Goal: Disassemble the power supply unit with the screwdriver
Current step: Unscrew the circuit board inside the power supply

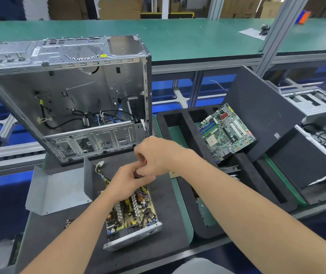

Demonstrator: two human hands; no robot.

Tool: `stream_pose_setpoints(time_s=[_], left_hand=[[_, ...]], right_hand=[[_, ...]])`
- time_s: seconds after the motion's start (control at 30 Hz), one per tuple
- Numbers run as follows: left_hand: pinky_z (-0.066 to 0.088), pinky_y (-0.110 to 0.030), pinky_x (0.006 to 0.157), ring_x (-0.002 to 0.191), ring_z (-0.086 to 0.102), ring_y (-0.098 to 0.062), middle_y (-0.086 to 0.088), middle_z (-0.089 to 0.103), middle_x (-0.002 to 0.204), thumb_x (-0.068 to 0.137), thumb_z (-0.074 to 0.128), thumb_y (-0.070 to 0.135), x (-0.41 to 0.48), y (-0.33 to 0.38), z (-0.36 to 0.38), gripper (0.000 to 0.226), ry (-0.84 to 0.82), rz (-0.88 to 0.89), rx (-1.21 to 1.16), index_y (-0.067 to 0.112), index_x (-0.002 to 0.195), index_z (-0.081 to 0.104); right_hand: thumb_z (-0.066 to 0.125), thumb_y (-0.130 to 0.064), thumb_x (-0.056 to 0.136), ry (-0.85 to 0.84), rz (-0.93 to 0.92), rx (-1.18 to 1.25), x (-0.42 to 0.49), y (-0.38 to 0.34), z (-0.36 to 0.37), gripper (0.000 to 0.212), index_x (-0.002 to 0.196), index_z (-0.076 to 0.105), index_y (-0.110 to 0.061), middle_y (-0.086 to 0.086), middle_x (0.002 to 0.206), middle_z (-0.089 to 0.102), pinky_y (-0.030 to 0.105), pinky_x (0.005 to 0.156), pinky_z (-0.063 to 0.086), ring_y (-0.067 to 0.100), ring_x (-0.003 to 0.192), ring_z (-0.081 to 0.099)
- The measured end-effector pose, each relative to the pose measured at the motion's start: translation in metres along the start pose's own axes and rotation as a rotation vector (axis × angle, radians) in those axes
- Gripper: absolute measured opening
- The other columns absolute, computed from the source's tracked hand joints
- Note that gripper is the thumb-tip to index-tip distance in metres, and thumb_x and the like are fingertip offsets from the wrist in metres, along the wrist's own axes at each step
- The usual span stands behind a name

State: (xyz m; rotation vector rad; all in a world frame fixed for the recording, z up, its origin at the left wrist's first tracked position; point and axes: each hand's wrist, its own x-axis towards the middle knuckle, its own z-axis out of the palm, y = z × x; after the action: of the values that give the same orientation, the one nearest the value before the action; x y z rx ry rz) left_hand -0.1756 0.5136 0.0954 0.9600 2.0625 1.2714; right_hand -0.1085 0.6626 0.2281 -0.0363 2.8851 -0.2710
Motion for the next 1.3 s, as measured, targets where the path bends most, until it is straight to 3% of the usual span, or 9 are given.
stream_pose_setpoints(time_s=[0.1, 0.23, 0.4, 0.6, 0.73, 0.83, 0.9, 1.13, 1.3], left_hand=[[0.056, -0.038, 0.084, 0.091, 0.073, -0.006, 0.014, 0.078, 0.099, 0.084, 0.077, 0.057, 0.0, -0.001, -0.001, 0.025, -0.015, -0.013, -0.001, 0.044, 0.105, 0.075], [0.059, -0.045, 0.092, 0.095, 0.074, -0.009, 0.012, 0.079, 0.104, 0.082, 0.078, 0.057, -0.001, -0.002, -0.003, 0.031, -0.047, -0.02, -0.009, 0.043, 0.109, 0.074], [0.057, -0.053, 0.097, 0.1, 0.075, -0.012, 0.011, 0.08, 0.105, 0.085, 0.079, 0.055, -0.001, -0.004, -0.004, 0.032, -0.058, -0.037, -0.023, 0.036, 0.11, 0.076], [0.056, -0.054, 0.099, 0.102, 0.075, -0.013, 0.007, 0.081, 0.104, 0.085, 0.08, 0.052, -0.001, -0.002, -0.006, 0.03, -0.052, -0.061, -0.066, 0.026, 0.099, 0.081], [0.057, -0.052, 0.095, 0.101, 0.074, -0.018, 0.004, 0.081, 0.102, 0.092, 0.08, 0.037, -0.001, -0.003, -0.005, 0.016, -0.045, -0.039, -0.052, 0.026, 0.104, 0.08], [0.058, -0.047, 0.092, 0.098, 0.074, -0.018, 0.004, 0.08, 0.104, 0.089, 0.079, 0.047, -0.001, 0.0, -0.003, 0.021, -0.037, -0.024, -0.079, 0.035, 0.106, 0.078], [0.058, -0.043, 0.088, 0.095, 0.074, -0.012, 0.008, 0.08, 0.101, 0.085, 0.077, 0.057, -0.001, 0.0, -0.003, 0.025, -0.04, -0.038, -0.075, 0.039, 0.102, 0.077], [0.058, -0.046, 0.092, 0.096, 0.074, -0.015, 0.005, 0.08, 0.103, 0.092, 0.077, 0.046, -0.001, -0.002, -0.004, 0.023, -0.045, -0.016, -0.057, 0.031, 0.109, 0.077], [0.058, -0.044, 0.089, 0.091, 0.074, -0.012, 0.004, 0.08, 0.096, 0.089, 0.083, 0.042, 0.0, -0.003, -0.004, 0.02, -0.026, -0.058, -0.06, 0.023, 0.093, 0.08]], right_hand=[[0.05, -0.063, 0.098, 0.102, 0.25, -0.012, 0.004, -0.004, 0.008, 0.054, 0.073, 0.044, -0.015, 0.001, 0.073, 0.045, 0.034, 0.056, 0.044, 0.021, 0.059, 0.049], [0.059, -0.039, 0.1, 0.05, 0.22, 0.062, 0.007, -0.008, 0.01, 0.042, 0.069, 0.039, -0.017, 0.001, 0.066, 0.048, 0.028, 0.045, 0.042, 0.016, 0.047, 0.048], [0.071, -0.016, 0.085, -0.072, -0.003, -0.031, 0.006, -0.009, -0.002, 0.012, 0.087, 0.059, -0.014, 0.003, 0.087, 0.062, 0.032, 0.057, 0.049, 0.023, 0.074, 0.063], [0.078, -0.007, 0.078, -0.174, -0.244, -0.192, 0.006, -0.007, -0.008, 0.02, 0.092, 0.067, -0.016, 0.003, 0.102, 0.065, 0.035, 0.072, 0.056, 0.02, 0.092, 0.063], [0.07, -0.032, 0.086, -0.069, -0.189, -0.145, 0.004, -0.004, -0.003, 0.017, 0.09, 0.062, -0.017, 0.0, 0.09, 0.058, 0.035, 0.06, 0.05, 0.023, 0.087, 0.062], [0.049, -0.071, 0.093, 0.119, 0.11, -0.137, 0.008, -0.007, 0.01, 0.058, 0.078, 0.048, -0.015, -0.001, 0.072, 0.043, 0.031, 0.051, 0.037, 0.025, 0.065, 0.055], [0.038, -0.078, 0.094, 0.129, 0.288, -0.095, 0.013, -0.011, 0.016, 0.071, 0.075, 0.046, -0.01, 0.001, 0.067, 0.044, 0.031, 0.051, 0.039, 0.024, 0.059, 0.052], [0.07, -0.021, 0.086, -0.03, 0.011, -0.058, 0.013, -0.007, 0.001, 0.013, 0.082, 0.058, -0.016, 0.0, 0.077, 0.055, 0.029, 0.05, 0.042, 0.024, 0.071, 0.061], [0.07, 0.001, 0.08, -0.201, -0.265, -0.16, 0.009, -0.004, -0.009, 0.018, 0.084, 0.07, -0.017, 0.001, 0.092, 0.068, 0.032, 0.072, 0.056, 0.022, 0.088, 0.066]])
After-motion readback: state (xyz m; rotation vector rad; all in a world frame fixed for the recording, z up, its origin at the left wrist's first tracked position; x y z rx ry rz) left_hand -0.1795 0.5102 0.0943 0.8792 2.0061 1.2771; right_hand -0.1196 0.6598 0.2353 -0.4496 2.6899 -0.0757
